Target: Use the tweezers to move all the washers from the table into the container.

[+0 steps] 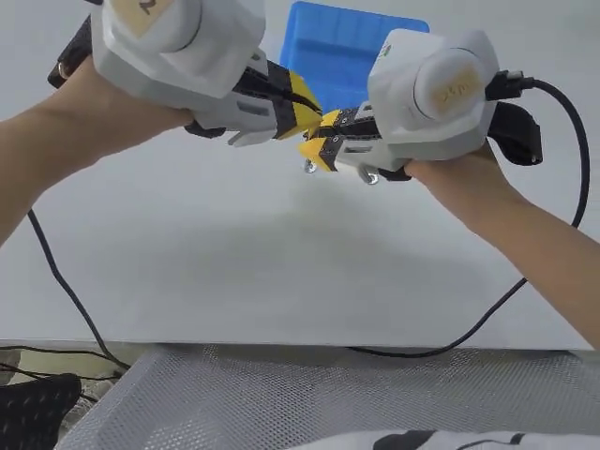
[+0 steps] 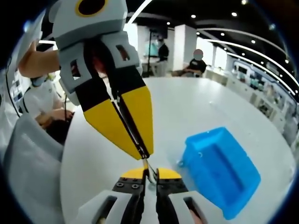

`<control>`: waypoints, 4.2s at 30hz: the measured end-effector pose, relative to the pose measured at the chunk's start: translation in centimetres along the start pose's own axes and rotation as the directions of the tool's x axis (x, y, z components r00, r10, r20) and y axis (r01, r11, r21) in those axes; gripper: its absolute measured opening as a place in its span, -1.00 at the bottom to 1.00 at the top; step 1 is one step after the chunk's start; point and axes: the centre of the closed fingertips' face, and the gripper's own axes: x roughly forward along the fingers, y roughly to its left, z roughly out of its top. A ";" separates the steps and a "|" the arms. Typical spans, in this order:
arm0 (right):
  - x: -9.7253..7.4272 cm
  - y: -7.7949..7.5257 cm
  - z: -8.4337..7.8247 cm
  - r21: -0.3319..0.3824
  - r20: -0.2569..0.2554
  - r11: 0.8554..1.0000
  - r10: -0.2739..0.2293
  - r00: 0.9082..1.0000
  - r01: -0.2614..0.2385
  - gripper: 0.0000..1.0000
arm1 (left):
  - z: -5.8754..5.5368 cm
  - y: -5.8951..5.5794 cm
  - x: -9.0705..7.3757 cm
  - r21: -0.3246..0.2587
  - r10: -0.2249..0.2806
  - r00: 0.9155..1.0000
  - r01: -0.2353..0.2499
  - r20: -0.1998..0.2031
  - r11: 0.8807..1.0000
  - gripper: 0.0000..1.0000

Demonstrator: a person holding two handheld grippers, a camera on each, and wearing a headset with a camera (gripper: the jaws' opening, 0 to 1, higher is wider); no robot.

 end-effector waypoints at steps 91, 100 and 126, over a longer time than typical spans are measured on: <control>2.1 -9.4 1.7 0.112 0.060 0.982 -0.157 0.986 0.149 -0.90 | 0.5 8.3 3.0 0.149 0.091 0.994 -0.081 -0.060 0.985 -1.00; 2.0 -9.0 2.2 0.132 0.072 0.980 -0.156 0.985 0.146 -0.88 | 0.7 8.1 2.2 0.142 0.101 0.993 -0.091 -0.064 0.986 -1.00; -7.4 -4.1 5.3 0.162 0.222 0.944 -0.319 0.922 0.287 -0.84 | 8.1 2.1 -2.6 0.155 0.161 0.983 -0.172 0.082 0.973 -1.00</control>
